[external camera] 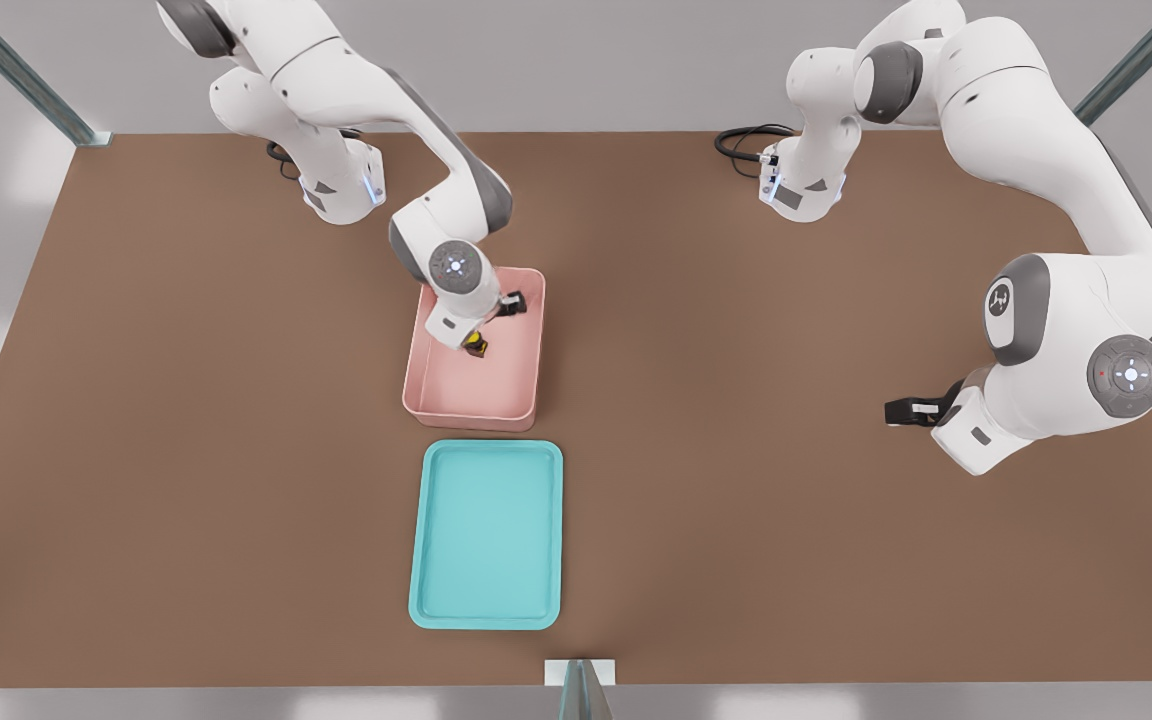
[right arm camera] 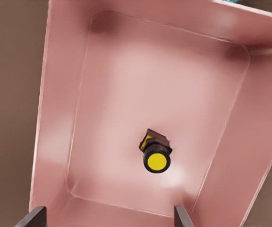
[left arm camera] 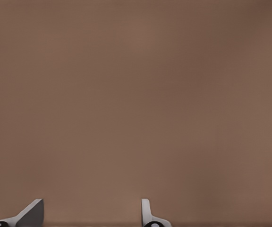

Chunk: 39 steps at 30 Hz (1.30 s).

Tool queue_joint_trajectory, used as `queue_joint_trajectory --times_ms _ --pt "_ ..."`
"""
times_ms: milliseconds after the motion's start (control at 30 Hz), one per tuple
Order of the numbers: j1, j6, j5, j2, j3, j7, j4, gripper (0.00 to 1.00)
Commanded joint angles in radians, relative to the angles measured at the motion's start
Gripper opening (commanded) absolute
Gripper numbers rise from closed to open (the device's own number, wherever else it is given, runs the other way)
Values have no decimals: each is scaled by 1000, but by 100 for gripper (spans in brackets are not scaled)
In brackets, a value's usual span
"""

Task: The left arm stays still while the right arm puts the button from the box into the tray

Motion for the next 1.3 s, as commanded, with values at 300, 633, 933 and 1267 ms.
queue_joint_trajectory --times_ms 300,633,933,1267 --pt "21 449 15 -8 -77 15 -223 100" --pt "33 682 15 31 -41 44 -347 100" --pt "33 698 15 48 -39 54 -375 100" --pt "33 698 12 48 -36 41 -407 95"
